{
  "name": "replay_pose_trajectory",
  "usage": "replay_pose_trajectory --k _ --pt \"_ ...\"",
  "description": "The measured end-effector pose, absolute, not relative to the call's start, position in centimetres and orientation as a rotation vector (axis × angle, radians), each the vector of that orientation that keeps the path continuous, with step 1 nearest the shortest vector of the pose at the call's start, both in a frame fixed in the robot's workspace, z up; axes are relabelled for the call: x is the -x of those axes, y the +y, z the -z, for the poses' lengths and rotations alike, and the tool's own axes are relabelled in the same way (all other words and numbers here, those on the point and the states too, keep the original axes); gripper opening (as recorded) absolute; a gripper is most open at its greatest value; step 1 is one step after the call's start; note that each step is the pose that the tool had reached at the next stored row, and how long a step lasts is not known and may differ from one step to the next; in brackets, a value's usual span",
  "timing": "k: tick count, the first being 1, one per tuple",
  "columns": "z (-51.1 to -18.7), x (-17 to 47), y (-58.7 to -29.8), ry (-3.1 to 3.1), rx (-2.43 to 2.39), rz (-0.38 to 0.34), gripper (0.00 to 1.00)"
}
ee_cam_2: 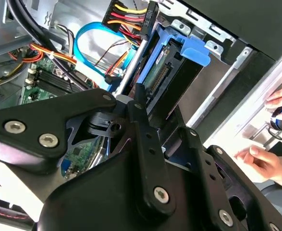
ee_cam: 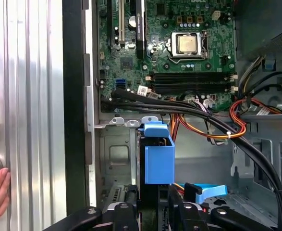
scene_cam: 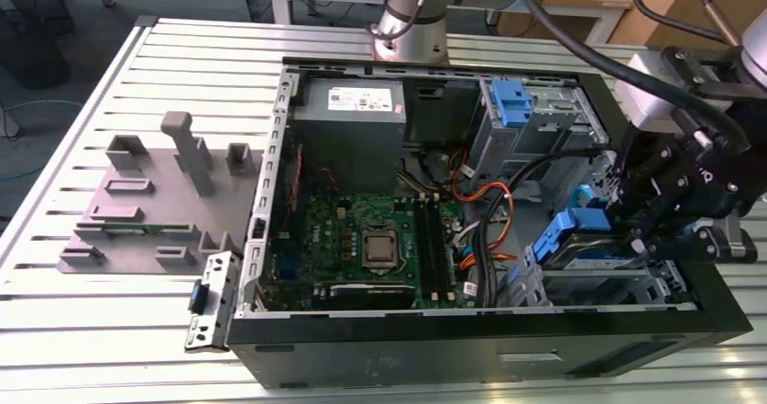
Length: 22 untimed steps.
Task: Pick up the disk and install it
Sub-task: 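Insert the disk into the insertion slot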
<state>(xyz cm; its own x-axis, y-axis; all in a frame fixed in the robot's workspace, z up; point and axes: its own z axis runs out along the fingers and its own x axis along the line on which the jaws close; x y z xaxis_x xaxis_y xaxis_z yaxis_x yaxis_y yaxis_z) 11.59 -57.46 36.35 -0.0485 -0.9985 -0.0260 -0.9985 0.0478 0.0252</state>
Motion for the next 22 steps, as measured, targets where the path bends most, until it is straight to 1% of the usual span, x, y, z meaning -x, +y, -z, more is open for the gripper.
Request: replay_pose_trajectory --k 10,16,17,18,19,20,22 --pt "-34.6 -11.6 -57.5 2.273 2.166 -0.057 0.35" --pt "-34.5 -11.6 -57.5 2.274 2.167 -0.056 0.35" --pt "-34.5 -11.6 -57.5 2.274 2.167 -0.056 0.36" --pt "-34.5 -11.6 -57.5 2.274 2.167 -0.056 0.42" --pt "-34.5 -11.6 -57.5 2.274 2.167 -0.056 0.42" --pt "-34.5 -11.6 -57.5 2.274 2.167 -0.056 0.48" --pt "-34.5 -11.6 -57.5 2.274 2.167 -0.056 0.48"
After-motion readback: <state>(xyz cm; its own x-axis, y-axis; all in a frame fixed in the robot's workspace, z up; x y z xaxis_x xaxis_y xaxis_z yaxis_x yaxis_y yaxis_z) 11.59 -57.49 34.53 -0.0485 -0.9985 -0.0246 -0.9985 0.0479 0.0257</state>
